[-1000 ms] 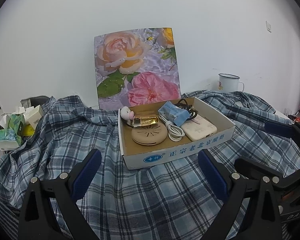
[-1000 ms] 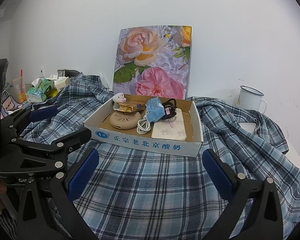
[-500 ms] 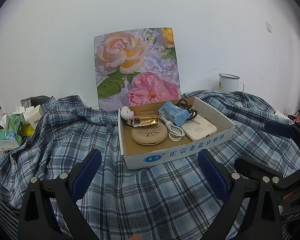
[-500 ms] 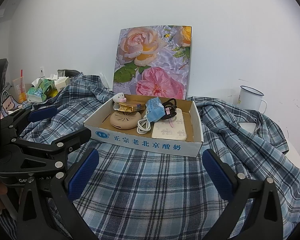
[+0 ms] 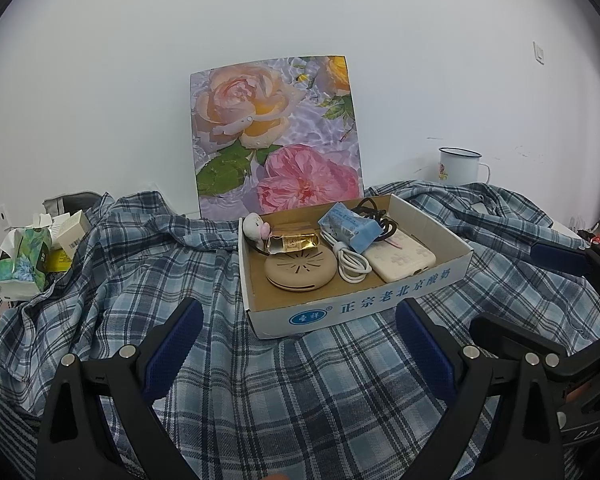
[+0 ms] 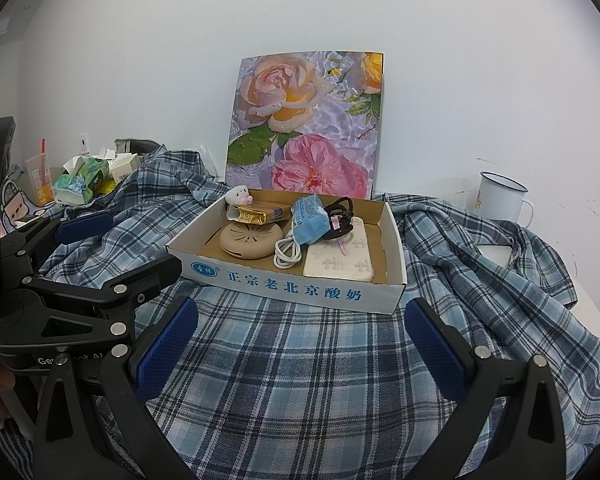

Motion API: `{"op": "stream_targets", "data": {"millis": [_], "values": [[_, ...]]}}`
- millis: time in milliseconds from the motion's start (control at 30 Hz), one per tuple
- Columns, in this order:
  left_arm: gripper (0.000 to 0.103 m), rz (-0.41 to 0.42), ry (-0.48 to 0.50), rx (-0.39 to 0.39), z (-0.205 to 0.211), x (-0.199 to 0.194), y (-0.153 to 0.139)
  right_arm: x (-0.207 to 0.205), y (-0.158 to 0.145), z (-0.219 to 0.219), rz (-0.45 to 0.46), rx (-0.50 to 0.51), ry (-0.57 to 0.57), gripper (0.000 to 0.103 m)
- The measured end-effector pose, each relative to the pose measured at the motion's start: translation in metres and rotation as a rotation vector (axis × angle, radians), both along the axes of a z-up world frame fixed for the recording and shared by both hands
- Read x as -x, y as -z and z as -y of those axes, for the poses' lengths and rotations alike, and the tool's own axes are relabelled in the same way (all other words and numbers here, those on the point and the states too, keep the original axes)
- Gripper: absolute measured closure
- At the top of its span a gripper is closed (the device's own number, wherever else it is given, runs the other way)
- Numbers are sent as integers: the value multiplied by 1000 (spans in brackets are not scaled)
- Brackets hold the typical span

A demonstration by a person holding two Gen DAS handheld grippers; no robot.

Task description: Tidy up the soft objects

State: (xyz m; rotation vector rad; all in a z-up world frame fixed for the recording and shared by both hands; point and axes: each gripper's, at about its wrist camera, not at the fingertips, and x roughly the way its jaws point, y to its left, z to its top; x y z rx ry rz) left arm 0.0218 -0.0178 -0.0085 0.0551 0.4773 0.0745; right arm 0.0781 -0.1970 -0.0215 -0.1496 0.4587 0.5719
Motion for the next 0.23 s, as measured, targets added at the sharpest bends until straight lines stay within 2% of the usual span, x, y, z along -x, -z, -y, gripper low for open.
{"op": "stream_targets", "data": {"millis": [233], "values": [[5, 3, 0, -1, 0, 0, 0, 0, 0, 0, -1, 0, 0, 0]]}}
